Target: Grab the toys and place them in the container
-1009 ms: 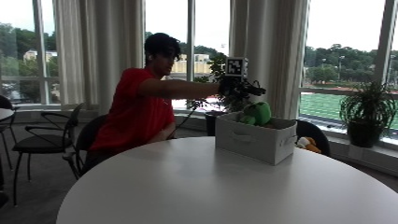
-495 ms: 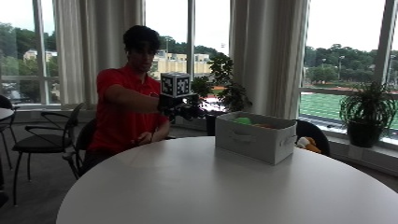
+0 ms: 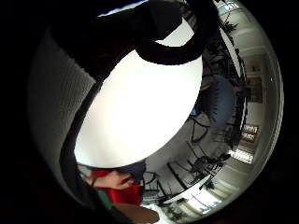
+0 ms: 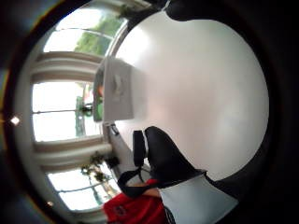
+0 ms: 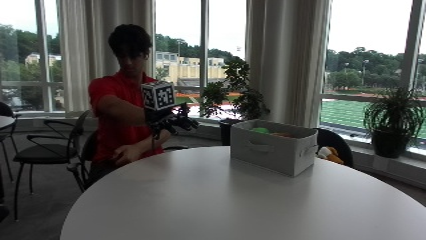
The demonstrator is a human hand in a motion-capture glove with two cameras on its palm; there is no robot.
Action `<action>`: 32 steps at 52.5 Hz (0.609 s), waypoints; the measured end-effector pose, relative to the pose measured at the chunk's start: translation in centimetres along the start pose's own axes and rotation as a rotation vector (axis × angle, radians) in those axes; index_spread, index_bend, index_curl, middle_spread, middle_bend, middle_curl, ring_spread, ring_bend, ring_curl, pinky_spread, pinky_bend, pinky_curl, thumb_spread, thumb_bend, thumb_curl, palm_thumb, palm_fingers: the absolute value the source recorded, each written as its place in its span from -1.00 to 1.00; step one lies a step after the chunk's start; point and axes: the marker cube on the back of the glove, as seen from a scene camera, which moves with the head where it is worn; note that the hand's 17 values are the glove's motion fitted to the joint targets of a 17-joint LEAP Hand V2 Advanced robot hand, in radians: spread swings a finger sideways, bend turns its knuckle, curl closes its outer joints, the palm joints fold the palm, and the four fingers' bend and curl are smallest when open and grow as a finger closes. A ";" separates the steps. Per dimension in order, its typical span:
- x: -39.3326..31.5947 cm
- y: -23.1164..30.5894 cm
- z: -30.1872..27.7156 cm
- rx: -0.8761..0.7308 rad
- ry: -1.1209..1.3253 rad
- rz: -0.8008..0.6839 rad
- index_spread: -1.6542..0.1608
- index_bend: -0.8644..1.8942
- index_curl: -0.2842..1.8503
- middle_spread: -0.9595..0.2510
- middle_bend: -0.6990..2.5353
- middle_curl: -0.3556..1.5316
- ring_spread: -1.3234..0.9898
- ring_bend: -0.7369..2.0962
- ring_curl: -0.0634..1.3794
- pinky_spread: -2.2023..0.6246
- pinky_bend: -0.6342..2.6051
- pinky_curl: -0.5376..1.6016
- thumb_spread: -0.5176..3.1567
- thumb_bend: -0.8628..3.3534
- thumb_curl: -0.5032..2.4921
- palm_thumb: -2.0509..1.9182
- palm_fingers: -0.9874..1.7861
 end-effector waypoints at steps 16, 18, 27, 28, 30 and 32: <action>-3.6 2.2 3.7 -0.049 -0.053 -0.034 0.36 -0.24 -0.41 0.41 -0.48 -0.35 0.14 -0.36 -0.58 0.64 -0.03 -0.22 -0.12 -0.61 -0.46 0.02 -0.36; -4.0 2.4 3.4 -0.035 -0.035 -0.047 0.36 -0.24 -0.41 0.41 -0.48 -0.35 0.14 -0.36 -0.59 0.64 -0.03 -0.21 -0.12 -0.61 -0.46 0.02 -0.36; -4.6 2.5 2.0 0.025 0.063 -0.061 0.35 -0.23 -0.40 0.41 -0.48 -0.36 0.14 -0.37 -0.60 0.65 -0.03 -0.21 -0.11 -0.61 -0.46 0.02 -0.36; -4.6 2.4 2.0 0.031 0.072 -0.064 0.35 -0.23 -0.39 0.41 -0.48 -0.36 0.14 -0.37 -0.60 0.65 -0.03 -0.21 -0.11 -0.61 -0.46 0.02 -0.36; -4.5 2.2 1.9 0.043 0.085 -0.072 0.34 -0.22 -0.39 0.41 -0.48 -0.36 0.14 -0.37 -0.61 0.65 -0.04 -0.21 -0.11 -0.61 -0.46 0.02 -0.35; -4.5 2.2 1.8 0.044 0.086 -0.075 0.34 -0.23 -0.39 0.40 -0.48 -0.36 0.14 -0.36 -0.61 0.65 -0.04 -0.21 -0.11 -0.61 -0.46 0.02 -0.36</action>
